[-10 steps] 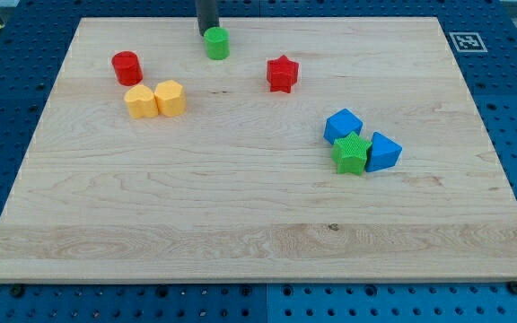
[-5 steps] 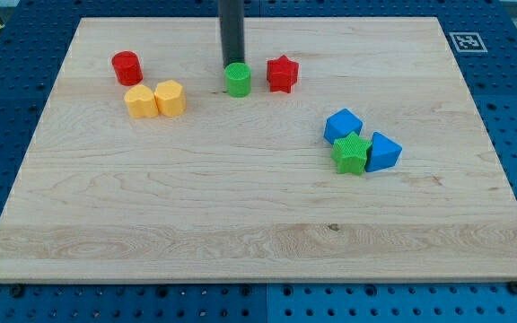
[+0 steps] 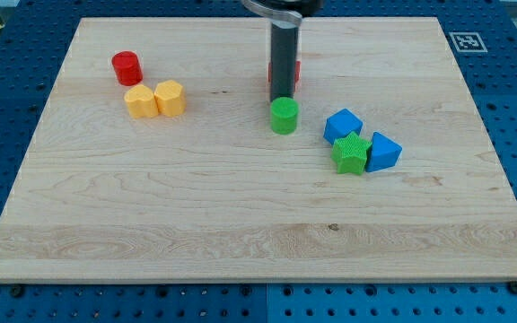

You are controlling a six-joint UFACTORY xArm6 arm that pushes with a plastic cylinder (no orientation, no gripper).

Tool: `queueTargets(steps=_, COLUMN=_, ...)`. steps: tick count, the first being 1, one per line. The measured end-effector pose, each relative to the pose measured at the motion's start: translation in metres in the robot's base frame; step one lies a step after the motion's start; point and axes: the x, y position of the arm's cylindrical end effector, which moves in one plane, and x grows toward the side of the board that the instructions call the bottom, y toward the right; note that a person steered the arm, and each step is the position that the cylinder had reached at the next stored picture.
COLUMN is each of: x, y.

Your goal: Push the green circle to the left of the green star

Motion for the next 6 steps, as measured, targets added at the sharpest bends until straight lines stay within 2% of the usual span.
queueTargets(steps=1, x=0.007, y=0.002)
queueTargets(steps=3, x=0.008, y=-0.046)
queueTargets(steps=5, x=0.052, y=0.032)
queueTargets(steps=6, x=0.057, y=0.013)
